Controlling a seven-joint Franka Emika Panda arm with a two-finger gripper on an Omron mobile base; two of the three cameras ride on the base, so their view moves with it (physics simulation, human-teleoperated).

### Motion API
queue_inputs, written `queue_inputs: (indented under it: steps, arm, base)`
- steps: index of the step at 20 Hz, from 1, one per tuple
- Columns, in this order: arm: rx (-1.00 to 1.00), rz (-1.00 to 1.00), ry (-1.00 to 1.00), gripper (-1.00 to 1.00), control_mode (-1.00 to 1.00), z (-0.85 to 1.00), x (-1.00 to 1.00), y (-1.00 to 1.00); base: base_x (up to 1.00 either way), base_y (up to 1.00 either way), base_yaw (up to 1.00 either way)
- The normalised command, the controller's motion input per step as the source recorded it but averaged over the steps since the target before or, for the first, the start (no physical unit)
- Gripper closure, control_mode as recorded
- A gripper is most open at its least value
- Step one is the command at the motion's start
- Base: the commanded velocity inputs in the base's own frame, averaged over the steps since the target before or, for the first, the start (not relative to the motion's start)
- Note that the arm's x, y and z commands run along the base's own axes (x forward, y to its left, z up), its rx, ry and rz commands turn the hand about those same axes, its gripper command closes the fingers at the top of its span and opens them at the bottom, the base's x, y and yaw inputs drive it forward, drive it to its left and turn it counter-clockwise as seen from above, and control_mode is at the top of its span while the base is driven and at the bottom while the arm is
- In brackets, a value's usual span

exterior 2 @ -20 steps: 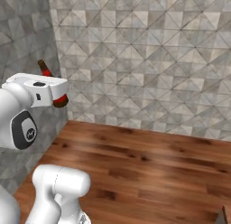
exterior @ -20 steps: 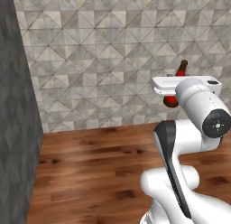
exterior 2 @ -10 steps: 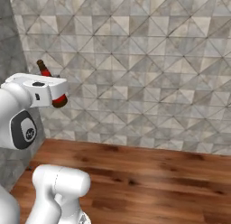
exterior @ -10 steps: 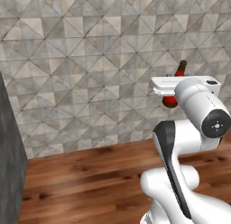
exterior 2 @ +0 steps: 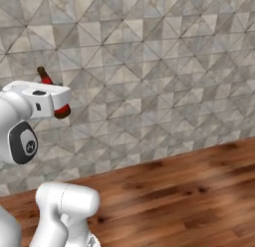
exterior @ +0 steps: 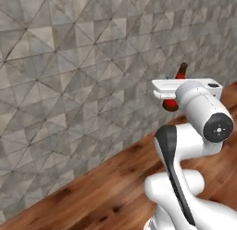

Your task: Open the cabinet directly in front. Then move the beer and the mug to the dining counter with the jar on it.

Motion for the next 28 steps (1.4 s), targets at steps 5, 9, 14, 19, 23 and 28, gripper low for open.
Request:
queue_inputs:
  steps: [5,9,14,19,23,28]
  arm:
    - [0.00,0.00,0.00,1.00,1.00,0.00,0.00,0.00]
    - [0.00,0.00,0.00,1.00,1.00,0.00,0.00,0.00]
    - [0.00,0.00,0.00,1.00,1.00,0.00,0.00,0.00]
    - [0.00,0.00,0.00,1.00,1.00,0.00,0.00,0.00]
    - [0.00,0.00,0.00,1.00,1.00,0.00,0.00,0.00]
    - [0.00,0.00,0.00,1.00,1.00,0.00,0.00,0.00]
  base:
    - [0.27,0.00,-0.95]
    - [0.21,0.00,-0.97]
    - [0.28,0.00,-0.94]
    - [0.91,0.77,-0.49]
    - [1.00,1.00,-0.23]
    - [1.00,0.96,-0.17]
